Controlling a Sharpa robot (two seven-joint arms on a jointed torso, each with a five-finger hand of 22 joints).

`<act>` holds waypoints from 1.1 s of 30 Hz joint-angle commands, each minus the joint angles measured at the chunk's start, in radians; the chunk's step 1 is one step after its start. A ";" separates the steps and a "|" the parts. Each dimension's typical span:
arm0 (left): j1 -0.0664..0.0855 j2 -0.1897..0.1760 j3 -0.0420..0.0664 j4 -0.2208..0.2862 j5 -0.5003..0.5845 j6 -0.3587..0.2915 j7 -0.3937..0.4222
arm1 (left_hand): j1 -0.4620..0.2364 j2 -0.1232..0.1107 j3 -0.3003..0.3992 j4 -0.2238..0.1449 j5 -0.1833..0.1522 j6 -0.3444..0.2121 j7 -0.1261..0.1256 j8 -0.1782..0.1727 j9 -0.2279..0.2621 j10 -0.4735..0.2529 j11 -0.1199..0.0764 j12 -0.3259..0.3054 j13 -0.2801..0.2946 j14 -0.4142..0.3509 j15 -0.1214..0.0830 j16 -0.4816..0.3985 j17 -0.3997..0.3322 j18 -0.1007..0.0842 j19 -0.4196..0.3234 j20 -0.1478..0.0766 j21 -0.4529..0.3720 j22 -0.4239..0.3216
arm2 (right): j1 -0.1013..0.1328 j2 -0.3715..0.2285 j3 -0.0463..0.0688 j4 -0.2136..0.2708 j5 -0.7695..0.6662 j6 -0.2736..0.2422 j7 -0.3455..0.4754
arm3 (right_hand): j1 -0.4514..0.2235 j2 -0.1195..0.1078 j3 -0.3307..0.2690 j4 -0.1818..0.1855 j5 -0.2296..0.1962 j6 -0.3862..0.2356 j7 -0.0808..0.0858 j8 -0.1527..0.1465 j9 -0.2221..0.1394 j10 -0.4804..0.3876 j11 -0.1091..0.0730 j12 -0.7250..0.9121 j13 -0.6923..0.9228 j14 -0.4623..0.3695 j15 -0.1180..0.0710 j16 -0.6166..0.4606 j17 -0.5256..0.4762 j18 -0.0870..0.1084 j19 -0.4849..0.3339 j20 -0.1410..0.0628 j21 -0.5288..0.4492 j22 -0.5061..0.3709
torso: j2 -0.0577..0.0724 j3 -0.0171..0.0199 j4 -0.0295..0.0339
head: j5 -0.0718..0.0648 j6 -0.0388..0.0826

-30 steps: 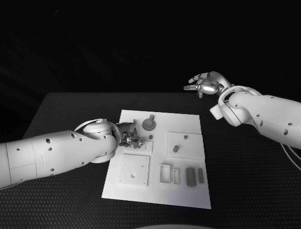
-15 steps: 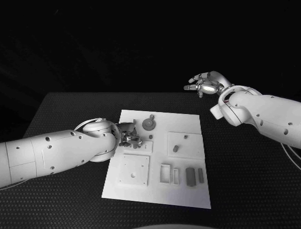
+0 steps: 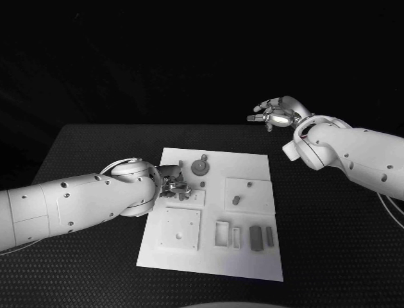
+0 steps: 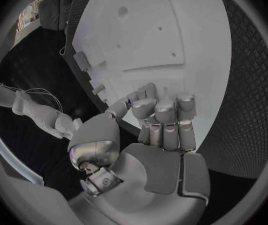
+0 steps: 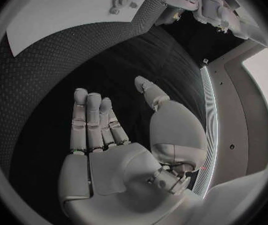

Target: Assemble the parts on the task board

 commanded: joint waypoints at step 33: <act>0.034 0.070 -0.002 -0.087 0.031 0.164 -0.010 | 0.018 0.001 0.033 -0.014 0.048 0.184 -0.111 0.004 0.000 -0.041 -0.043 0.006 0.001 0.010 -0.015 0.005 -0.003 0.020 -0.005 -0.112 0.008 0.017 | 0.000 0.006 0.001 -0.003 0.000 0.013 0.004 | -0.006 0.007 -0.004 -0.002 0.004 0.005 0.044 0.004 -0.002 -0.007 0.001 0.008 -0.005 -0.010 -0.001 0.006 -0.003 0.008 0.000 0.006 -0.005 0.019 | 0.000 0.0029 -0.0012 | 0.001 -0.003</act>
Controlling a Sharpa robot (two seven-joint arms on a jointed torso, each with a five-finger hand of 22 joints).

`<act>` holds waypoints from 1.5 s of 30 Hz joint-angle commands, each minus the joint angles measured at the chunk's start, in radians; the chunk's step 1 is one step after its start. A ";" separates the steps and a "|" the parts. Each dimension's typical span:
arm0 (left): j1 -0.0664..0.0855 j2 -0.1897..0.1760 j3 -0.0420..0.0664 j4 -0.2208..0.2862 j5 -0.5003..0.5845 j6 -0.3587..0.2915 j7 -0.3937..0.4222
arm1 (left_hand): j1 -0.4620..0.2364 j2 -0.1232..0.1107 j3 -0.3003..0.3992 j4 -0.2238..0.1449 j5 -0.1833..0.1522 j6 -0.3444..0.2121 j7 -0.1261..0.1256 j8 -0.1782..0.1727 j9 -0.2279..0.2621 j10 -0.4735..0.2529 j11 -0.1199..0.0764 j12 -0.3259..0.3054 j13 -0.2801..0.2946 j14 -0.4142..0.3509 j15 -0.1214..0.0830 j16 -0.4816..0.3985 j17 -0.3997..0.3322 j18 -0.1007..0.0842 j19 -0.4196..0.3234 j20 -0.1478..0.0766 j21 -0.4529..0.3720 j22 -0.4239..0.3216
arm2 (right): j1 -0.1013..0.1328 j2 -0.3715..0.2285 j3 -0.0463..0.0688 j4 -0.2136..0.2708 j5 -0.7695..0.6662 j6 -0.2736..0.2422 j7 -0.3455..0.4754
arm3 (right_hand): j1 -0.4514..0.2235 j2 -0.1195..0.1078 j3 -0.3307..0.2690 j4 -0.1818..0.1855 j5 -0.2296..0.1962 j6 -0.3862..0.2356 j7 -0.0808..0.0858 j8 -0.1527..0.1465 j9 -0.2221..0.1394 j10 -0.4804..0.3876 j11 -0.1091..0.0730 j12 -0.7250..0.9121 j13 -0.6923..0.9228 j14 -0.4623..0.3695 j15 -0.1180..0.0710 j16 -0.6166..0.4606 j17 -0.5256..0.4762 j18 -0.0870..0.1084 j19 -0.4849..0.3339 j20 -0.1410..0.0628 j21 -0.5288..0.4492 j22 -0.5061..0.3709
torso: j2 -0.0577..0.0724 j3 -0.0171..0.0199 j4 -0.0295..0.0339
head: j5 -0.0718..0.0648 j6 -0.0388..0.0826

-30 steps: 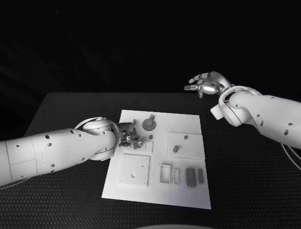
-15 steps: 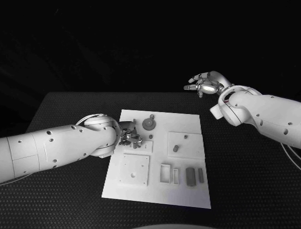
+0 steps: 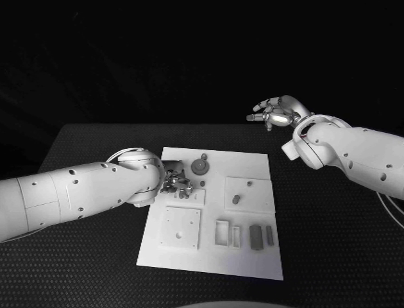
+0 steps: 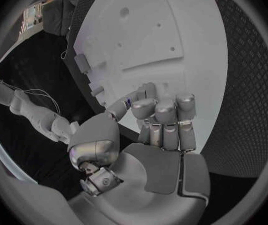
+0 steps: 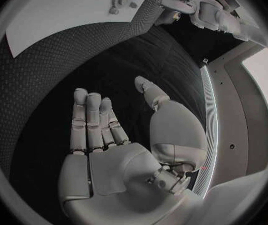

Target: Assemble the parts on the task board

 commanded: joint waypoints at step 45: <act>0.003 0.023 -0.011 -0.008 -0.036 0.051 -0.030 | 0.002 0.020 0.023 -0.010 0.005 0.177 -0.112 0.000 -0.005 -0.043 -0.040 0.008 -0.003 0.007 -0.017 0.004 -0.007 0.006 -0.006 -0.109 0.005 0.013 | 0.000 -0.002 0.001 0.002 0.000 0.014 0.004 | -0.006 0.007 -0.004 -0.002 0.003 0.004 0.044 0.005 -0.003 -0.009 0.001 0.006 -0.006 -0.008 0.003 0.008 -0.004 0.015 0.000 0.007 -0.006 0.019 | 0.000 -0.0021 0.0015 | 0.003 0.002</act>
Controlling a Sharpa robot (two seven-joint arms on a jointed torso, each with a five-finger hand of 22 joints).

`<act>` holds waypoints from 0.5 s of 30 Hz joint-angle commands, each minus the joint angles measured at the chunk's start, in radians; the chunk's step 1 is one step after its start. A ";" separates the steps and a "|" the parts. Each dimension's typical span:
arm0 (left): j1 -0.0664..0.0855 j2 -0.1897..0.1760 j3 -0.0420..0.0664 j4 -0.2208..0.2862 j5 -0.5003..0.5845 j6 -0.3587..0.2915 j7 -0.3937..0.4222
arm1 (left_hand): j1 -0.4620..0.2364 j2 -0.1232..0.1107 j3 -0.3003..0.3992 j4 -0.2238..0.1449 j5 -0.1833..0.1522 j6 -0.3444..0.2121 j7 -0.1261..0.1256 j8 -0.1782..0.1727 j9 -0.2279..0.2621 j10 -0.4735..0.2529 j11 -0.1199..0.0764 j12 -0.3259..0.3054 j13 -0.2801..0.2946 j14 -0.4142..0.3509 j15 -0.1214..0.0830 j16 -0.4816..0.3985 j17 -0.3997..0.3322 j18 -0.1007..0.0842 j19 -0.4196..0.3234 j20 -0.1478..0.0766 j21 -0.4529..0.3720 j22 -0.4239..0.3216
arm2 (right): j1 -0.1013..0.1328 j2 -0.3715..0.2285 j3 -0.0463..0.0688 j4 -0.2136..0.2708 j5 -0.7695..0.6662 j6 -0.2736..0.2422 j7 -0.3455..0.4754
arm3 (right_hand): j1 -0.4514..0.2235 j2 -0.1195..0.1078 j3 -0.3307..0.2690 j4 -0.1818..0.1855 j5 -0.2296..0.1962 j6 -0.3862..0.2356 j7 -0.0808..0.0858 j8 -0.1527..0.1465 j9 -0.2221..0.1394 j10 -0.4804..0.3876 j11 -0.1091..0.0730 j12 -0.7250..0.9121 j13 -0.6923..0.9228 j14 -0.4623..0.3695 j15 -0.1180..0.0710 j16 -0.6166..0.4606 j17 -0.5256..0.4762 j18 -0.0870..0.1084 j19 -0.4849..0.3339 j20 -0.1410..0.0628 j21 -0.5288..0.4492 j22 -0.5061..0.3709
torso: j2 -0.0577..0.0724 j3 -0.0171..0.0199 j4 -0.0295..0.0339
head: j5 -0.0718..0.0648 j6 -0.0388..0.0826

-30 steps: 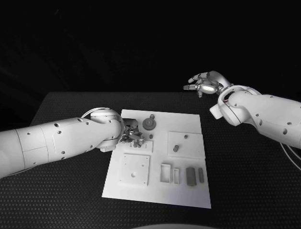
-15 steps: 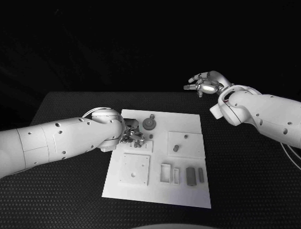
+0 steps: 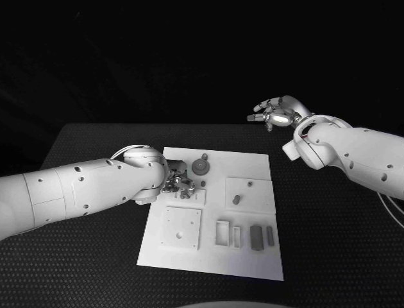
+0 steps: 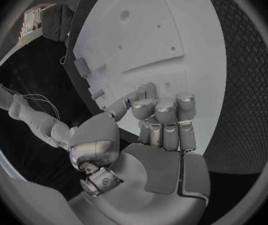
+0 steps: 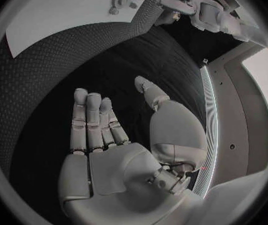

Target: Assemble the parts on the task board

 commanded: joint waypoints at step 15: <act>-0.015 -0.017 -0.008 0.004 -0.016 -0.002 -0.017 | -0.004 0.029 0.022 -0.011 -0.003 0.176 -0.112 0.001 -0.002 -0.043 -0.040 0.004 -0.003 0.007 -0.017 0.005 -0.002 0.007 -0.007 -0.109 0.004 0.012 | 0.000 -0.004 0.001 0.004 0.000 0.012 0.005 | -0.006 0.007 -0.004 -0.003 0.003 0.004 0.044 0.006 -0.002 -0.009 0.001 0.008 -0.003 -0.008 0.003 0.005 -0.003 0.008 0.000 0.007 -0.007 0.019 | 0.000 -0.0001 0.0003 | 0.000 0.001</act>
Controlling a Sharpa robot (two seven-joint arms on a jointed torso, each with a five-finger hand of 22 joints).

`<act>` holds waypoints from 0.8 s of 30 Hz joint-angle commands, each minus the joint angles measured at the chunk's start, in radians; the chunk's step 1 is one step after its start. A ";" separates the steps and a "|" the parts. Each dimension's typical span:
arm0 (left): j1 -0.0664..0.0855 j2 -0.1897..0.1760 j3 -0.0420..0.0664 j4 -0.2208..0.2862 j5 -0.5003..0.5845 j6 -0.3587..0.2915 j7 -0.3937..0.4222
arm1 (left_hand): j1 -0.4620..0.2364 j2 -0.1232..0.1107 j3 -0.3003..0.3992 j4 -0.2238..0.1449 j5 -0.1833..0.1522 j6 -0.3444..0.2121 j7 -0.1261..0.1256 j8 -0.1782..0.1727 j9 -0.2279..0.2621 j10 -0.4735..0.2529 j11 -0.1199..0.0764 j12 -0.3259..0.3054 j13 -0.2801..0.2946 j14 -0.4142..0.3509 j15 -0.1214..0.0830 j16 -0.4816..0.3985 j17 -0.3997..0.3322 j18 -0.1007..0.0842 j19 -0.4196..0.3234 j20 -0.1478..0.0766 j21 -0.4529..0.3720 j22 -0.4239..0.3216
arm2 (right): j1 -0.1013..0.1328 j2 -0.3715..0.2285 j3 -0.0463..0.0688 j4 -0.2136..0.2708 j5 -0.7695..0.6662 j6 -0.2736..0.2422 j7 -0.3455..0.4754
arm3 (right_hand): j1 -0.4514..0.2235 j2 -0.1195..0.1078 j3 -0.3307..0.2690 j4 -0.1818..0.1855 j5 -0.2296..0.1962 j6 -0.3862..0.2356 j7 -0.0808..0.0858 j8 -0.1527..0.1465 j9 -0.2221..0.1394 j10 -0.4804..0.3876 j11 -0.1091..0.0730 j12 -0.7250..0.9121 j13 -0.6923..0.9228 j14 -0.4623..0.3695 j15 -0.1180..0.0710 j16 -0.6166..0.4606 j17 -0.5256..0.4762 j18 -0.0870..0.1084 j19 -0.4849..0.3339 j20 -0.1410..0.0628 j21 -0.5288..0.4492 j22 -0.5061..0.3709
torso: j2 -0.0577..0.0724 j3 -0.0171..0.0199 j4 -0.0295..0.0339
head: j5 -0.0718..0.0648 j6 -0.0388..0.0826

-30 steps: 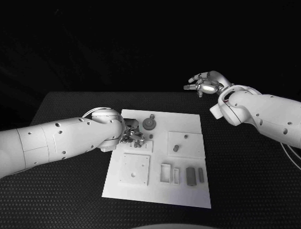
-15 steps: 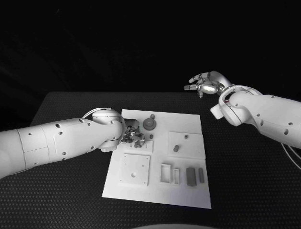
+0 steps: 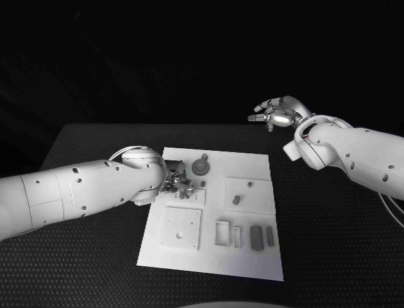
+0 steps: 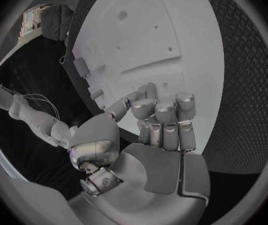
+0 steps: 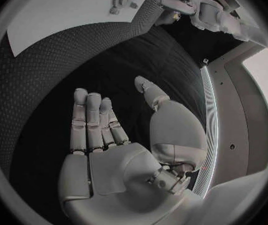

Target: Assemble the parts on the task board

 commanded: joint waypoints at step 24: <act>-0.012 -0.001 -0.009 0.003 0.035 0.017 -0.028 | -0.089 0.017 0.004 0.055 -0.172 0.177 -0.109 0.004 -0.011 -0.042 -0.035 0.008 -0.013 0.006 -0.016 0.003 -0.011 0.007 -0.009 -0.107 -0.004 0.006 | 0.000 -0.001 0.001 0.002 0.000 0.012 0.004 | -0.006 0.008 -0.004 -0.003 0.003 0.004 0.044 0.007 -0.003 -0.009 0.001 0.005 -0.004 -0.005 -0.001 0.006 -0.004 0.013 0.000 0.007 -0.007 0.019 | 0.000 0.0010 -0.0014 | 0.002 0.002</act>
